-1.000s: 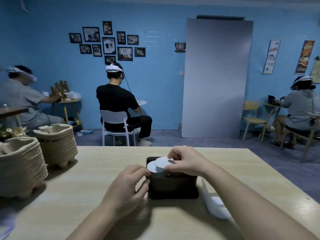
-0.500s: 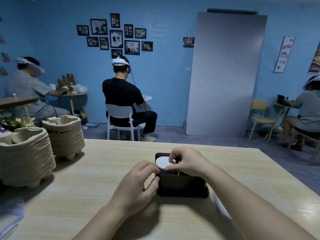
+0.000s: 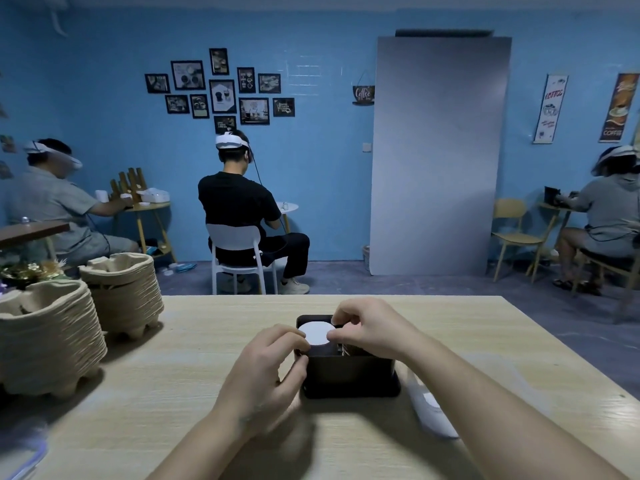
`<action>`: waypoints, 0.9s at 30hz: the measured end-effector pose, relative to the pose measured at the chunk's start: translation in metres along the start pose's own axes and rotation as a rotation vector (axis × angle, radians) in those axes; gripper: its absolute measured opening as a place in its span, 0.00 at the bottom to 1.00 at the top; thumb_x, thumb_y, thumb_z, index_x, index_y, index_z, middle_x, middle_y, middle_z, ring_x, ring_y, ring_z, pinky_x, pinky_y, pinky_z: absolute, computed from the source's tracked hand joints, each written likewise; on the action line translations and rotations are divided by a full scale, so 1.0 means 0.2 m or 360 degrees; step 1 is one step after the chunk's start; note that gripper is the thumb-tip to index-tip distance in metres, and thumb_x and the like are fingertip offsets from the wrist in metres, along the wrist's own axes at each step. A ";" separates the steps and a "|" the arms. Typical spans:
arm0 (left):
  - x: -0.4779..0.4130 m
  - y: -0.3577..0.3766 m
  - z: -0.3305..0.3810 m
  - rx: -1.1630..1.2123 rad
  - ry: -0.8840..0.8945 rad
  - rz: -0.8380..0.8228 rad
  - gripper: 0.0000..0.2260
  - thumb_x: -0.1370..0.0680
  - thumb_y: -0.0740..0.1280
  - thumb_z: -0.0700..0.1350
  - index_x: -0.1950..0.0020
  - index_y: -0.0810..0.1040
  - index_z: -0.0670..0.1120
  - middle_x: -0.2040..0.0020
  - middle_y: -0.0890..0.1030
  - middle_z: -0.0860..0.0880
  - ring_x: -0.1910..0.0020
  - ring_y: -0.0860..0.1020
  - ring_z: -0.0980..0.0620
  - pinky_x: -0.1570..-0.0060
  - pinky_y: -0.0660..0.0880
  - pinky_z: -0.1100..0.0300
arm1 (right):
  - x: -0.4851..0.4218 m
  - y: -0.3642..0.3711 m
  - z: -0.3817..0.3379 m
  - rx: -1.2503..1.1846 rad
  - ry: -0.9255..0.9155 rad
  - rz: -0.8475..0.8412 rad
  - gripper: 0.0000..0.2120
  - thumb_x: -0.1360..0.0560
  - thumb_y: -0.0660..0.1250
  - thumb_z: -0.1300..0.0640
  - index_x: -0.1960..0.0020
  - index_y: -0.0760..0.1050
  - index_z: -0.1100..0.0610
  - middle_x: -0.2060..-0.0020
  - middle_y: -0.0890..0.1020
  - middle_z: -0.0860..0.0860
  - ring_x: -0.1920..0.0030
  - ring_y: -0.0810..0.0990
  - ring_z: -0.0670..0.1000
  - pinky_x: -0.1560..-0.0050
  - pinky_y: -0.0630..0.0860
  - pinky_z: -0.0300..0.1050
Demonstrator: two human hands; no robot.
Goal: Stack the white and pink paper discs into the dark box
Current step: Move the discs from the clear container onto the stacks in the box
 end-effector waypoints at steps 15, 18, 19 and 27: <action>-0.12 0.54 0.52 0.0175 0.0188 -0.0469 0.11 0.24 0.65 0.50 0.42 0.79 0.57 0.48 0.78 0.64 0.49 0.75 0.65 0.49 0.74 0.64 | 0.58 -0.27 0.52 -0.0104 0.0163 -0.0537 0.13 0.27 0.77 0.60 0.44 0.82 0.53 0.49 0.84 0.45 0.55 0.81 0.40 0.54 0.78 0.35; -0.10 0.64 0.51 0.0221 0.0156 -0.0615 0.15 0.24 0.66 0.50 0.38 0.78 0.57 0.42 0.77 0.64 0.44 0.76 0.63 0.43 0.76 0.59 | 0.60 -0.22 0.57 0.0070 0.0146 -0.0686 0.17 0.25 0.76 0.57 0.38 0.79 0.51 0.41 0.82 0.47 0.50 0.82 0.47 0.53 0.78 0.35; -0.10 0.66 0.51 0.0251 0.0145 -0.0638 0.15 0.24 0.67 0.48 0.38 0.78 0.57 0.41 0.77 0.64 0.43 0.77 0.63 0.41 0.76 0.58 | 0.60 -0.21 0.57 0.0126 0.0127 -0.0730 0.18 0.25 0.75 0.57 0.37 0.79 0.49 0.40 0.82 0.46 0.48 0.82 0.49 0.54 0.78 0.35; -0.08 0.68 0.48 0.0384 0.0094 -0.0542 0.13 0.23 0.71 0.50 0.39 0.79 0.56 0.40 0.78 0.64 0.36 0.76 0.59 0.38 0.73 0.61 | 0.58 -0.11 0.63 0.0382 0.0075 -0.0958 0.24 0.28 0.78 0.50 0.38 0.74 0.34 0.43 0.82 0.45 0.48 0.84 0.50 0.47 0.84 0.57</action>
Point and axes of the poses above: each hand's wrist, its own x-axis away from the middle knuckle, its own y-axis out of the palm, z = x × y, the point moved 10 cm from there along -x, towards the middle knuckle
